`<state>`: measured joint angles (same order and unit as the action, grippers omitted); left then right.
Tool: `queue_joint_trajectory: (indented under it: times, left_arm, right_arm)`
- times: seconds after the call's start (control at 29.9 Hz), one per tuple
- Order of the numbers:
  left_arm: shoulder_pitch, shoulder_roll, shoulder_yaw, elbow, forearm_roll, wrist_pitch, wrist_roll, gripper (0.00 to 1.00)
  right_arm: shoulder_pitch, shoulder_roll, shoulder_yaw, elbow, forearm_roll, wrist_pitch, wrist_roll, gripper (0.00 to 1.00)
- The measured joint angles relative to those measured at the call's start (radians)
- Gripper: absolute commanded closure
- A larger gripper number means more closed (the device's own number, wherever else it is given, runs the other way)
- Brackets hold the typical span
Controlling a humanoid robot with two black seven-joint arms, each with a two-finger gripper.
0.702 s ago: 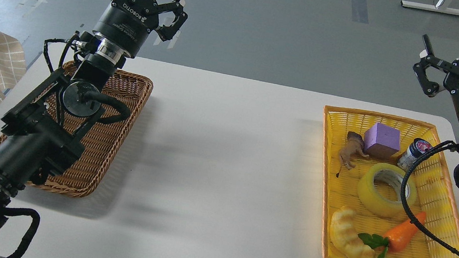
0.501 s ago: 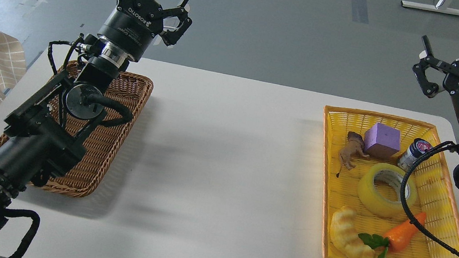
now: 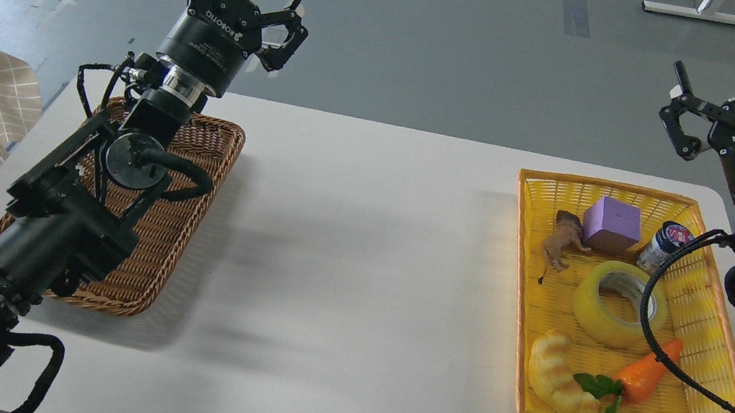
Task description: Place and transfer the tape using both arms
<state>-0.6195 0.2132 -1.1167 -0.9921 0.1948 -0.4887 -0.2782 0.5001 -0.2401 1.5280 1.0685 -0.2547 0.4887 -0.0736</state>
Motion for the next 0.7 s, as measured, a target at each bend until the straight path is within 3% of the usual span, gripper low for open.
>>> queue_joint_trajectory:
  times: [0.7]
  left_arm:
    - [0.003, 0.000, 0.000, -0.001, 0.000, 0.000, -0.009, 0.02]
  right_arm:
    - [-0.002, 0.001, 0.000, 0.001, 0.000, 0.000, 0.000, 0.00]
